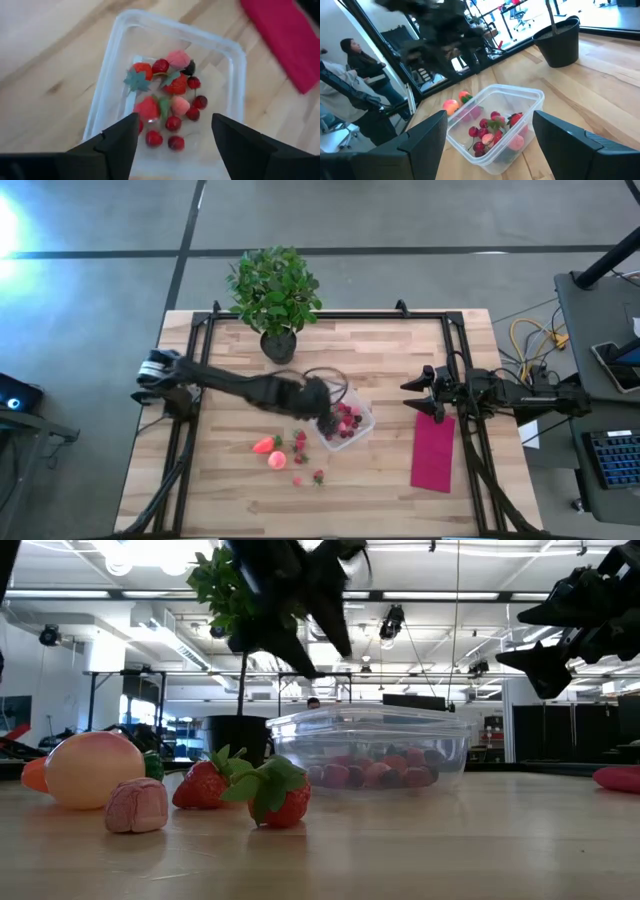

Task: Pick and placing Produce into tupperware
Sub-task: Put the orange carrot into the transparent bin

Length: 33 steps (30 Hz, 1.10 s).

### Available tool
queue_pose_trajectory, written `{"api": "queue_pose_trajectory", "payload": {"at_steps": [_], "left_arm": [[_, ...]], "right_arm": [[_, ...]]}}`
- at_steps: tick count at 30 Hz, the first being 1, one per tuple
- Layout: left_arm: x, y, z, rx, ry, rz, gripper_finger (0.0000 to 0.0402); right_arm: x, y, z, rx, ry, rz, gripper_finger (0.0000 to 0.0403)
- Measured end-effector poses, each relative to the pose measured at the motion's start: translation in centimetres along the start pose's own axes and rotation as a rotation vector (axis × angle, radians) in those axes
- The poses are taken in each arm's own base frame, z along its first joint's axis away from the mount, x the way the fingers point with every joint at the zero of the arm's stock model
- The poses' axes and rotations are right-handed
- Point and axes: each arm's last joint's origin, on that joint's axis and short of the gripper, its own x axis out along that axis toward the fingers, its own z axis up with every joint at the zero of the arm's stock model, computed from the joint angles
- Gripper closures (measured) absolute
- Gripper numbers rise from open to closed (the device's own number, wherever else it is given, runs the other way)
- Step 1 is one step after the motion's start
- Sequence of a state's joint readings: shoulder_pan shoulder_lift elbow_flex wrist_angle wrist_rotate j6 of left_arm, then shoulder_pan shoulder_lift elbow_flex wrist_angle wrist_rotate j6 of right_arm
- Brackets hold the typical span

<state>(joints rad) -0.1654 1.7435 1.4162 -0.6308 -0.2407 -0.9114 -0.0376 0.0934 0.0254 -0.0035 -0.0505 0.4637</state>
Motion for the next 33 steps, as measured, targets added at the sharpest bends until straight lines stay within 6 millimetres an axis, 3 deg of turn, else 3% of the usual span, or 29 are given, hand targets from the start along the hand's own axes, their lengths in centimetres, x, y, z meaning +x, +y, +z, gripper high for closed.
{"api": "queue_pose_trajectory", "payload": {"at_steps": [3,8,11,15,21,33], "left_arm": [[-2.8,-1.0,-3.3,0.054,0.023,0.070,0.0174],[-5.8,-2.3,-9.9,0.255,0.136,0.140,0.0188],[-6.9,-0.9,-12.0,0.108,0.206,0.312,0.0192],[-7.6,0.6,-12.2,-0.009,0.309,0.452,0.0192],[-6.9,0.7,-12.2,0.257,0.416,0.395,0.0191],[-4.9,0.5,-13.5,0.515,0.388,0.294,0.0166]], "right_arm": [[0.0,0.0,0.0,0.000,-0.001,0.000,0.0117],[0.0,0.0,0.0,0.000,0.000,0.000,0.0117],[0.0,0.0,0.0,0.000,0.000,0.000,0.0117],[0.0,0.0,0.0,0.000,0.000,0.000,0.0117],[0.0,0.0,0.0,0.000,0.000,0.000,0.0117],[0.0,0.0,0.0,0.000,0.001,0.000,0.0117]]}}
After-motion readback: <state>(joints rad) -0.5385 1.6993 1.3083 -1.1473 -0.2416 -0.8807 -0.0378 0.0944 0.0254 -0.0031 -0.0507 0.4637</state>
